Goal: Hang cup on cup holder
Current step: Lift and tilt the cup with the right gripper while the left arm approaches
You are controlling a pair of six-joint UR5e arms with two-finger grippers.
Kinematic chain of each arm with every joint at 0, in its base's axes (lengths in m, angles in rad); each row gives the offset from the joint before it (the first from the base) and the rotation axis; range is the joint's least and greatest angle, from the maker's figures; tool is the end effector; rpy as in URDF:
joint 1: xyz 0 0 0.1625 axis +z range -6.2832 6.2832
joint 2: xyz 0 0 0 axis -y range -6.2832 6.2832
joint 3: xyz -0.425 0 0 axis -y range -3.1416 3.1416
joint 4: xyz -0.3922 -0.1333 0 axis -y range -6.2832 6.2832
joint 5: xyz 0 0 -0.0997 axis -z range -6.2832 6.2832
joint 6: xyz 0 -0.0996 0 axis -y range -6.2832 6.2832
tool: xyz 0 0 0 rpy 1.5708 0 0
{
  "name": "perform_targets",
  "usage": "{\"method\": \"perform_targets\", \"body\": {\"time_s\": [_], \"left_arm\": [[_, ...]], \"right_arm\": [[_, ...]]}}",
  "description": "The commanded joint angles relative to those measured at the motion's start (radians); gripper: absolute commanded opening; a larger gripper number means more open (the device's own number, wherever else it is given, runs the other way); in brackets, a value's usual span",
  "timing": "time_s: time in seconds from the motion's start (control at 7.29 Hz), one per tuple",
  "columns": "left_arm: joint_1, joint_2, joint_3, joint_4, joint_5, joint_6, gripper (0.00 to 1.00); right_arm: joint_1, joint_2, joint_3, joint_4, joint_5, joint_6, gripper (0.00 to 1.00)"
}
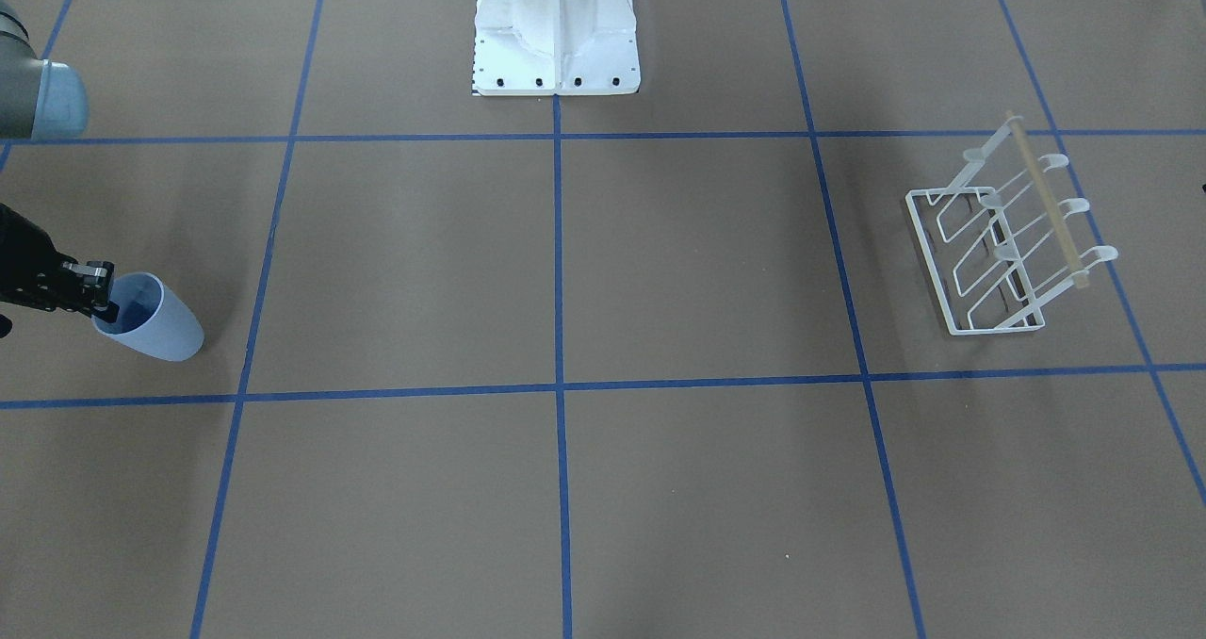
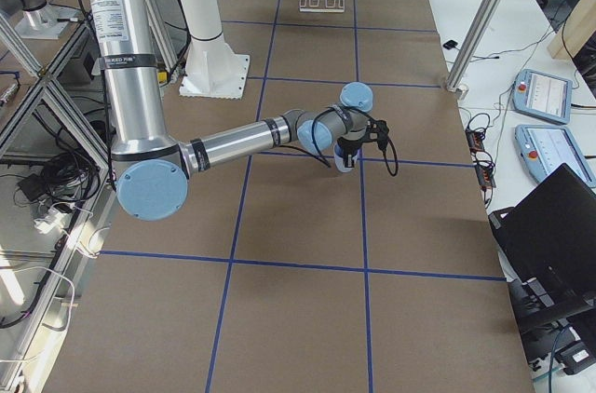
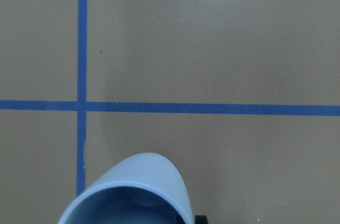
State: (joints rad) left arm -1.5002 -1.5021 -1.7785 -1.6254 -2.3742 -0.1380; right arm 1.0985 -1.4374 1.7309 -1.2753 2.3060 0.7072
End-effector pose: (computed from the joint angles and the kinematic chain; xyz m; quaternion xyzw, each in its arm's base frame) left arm -0.0283 -0.4736 0.5808 0.0480 0.3963 0.0069 0.9168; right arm -0.1937 -0.5253 0.4763 0.0339 -0.4365 0.0011 0.8991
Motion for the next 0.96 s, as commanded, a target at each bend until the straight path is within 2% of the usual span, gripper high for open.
{"method": "perform_targets", "body": {"time_s": [0.0,0.14,0.27,0.55,0.82], "left_arm": [[0.000,-0.016,-0.009,-0.002,-0.130,-0.006,0.98],[0.002,-0.050,-0.006,-0.002,-0.201,-0.011,0.98],[0.002,-0.093,-0.007,-0.031,-0.220,-0.097,0.98],[0.030,-0.110,0.008,-0.268,-0.215,-0.354,0.98],[0.115,-0.139,0.014,-0.481,-0.176,-0.699,0.98]], "right_arm": [[0.015,0.033,0.062,0.010,0.032,0.166,0.00],[0.014,0.075,0.097,0.011,0.039,0.281,0.00],[0.009,0.109,0.114,0.042,0.044,0.408,0.00],[-0.009,0.110,0.089,0.286,0.038,0.681,0.00],[-0.038,0.114,0.088,0.407,0.035,0.841,0.00]]}}
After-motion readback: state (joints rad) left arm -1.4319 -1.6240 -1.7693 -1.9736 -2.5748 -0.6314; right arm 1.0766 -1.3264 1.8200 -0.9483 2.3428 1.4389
